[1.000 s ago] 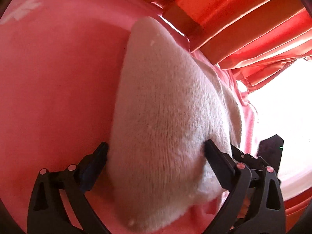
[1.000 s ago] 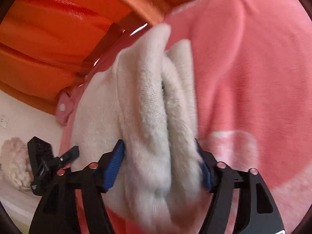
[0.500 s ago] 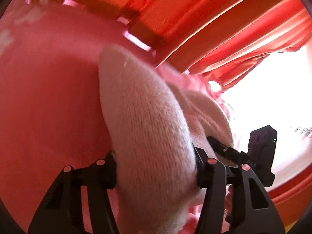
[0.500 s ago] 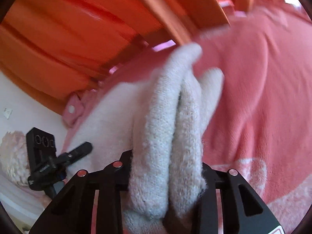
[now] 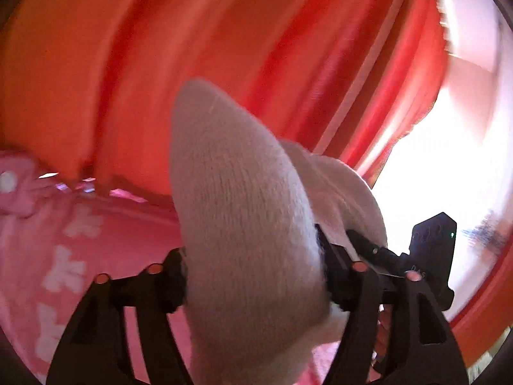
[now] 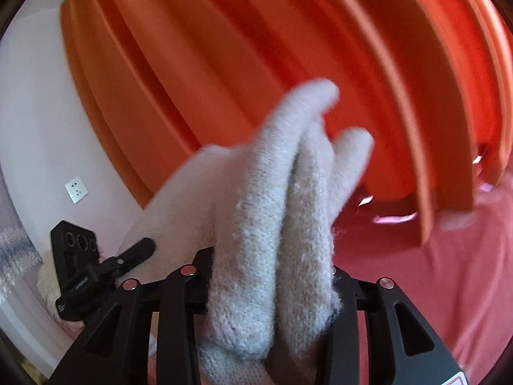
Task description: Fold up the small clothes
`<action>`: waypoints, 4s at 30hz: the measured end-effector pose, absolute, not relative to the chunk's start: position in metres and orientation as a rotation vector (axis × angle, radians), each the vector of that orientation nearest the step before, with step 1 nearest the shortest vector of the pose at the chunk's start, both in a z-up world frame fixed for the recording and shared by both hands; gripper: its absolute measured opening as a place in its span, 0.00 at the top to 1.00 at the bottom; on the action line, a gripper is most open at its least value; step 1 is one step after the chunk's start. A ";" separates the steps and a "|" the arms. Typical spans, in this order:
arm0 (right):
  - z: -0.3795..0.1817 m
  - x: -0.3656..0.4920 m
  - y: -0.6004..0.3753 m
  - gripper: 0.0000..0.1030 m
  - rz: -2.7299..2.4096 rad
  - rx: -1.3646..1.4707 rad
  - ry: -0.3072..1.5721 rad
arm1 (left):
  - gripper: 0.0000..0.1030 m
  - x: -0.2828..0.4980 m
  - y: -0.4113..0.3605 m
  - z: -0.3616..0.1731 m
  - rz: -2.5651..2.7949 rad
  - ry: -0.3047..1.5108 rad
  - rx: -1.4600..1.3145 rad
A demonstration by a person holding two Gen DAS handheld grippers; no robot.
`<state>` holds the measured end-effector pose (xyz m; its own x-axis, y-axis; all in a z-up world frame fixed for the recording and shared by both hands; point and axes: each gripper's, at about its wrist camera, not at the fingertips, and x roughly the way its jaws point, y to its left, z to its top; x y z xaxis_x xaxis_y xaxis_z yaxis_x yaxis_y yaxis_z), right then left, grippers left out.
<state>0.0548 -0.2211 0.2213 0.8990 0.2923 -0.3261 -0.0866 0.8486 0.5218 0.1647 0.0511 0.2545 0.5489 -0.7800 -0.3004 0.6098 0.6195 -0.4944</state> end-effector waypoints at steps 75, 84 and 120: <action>0.042 0.066 -0.157 0.57 -0.237 0.240 0.709 | 0.12 0.149 0.049 0.046 -0.280 0.779 0.002; 0.007 0.032 -0.145 0.43 -0.333 0.218 0.791 | 0.12 0.108 0.042 0.015 -0.225 0.828 0.030; -0.017 0.025 -0.104 0.42 -0.358 0.099 0.787 | 0.18 0.081 0.014 0.000 -0.138 0.766 0.160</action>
